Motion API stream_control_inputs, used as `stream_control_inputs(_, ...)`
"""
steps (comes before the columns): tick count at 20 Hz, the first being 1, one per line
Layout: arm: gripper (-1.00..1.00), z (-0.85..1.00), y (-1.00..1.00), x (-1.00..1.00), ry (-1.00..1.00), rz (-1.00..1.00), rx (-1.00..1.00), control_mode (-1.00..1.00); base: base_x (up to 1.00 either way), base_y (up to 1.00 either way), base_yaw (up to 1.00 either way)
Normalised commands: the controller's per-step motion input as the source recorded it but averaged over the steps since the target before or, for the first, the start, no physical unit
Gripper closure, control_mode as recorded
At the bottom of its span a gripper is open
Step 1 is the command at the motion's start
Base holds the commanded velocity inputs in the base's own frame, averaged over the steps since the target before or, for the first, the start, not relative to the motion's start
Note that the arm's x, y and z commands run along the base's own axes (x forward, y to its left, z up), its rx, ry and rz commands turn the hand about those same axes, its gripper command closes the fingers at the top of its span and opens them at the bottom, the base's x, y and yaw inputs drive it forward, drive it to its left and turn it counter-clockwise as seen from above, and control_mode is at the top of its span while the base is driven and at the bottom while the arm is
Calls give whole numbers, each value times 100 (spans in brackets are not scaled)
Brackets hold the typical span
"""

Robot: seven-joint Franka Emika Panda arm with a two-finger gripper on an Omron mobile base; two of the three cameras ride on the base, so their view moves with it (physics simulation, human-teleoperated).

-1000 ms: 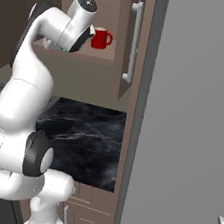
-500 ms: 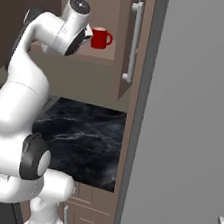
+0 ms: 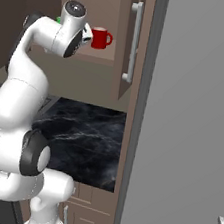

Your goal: Pick the mug on the counter and place it in the cabinet with the handle facing the right, like the mugs already inside.

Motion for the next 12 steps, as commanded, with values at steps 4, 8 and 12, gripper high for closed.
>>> stream_control_inputs(4, 100, -1, 0, 33, 0, -5, 0, -100, 0, 0, 0)
stream_control_inputs(8, 100, 0, 0, 31, 0, 0, 4, -100, 0, 0, 0)
stream_control_inputs(12, 100, 0, 0, 38, 0, 0, 7, -100, 0, 0, 0)
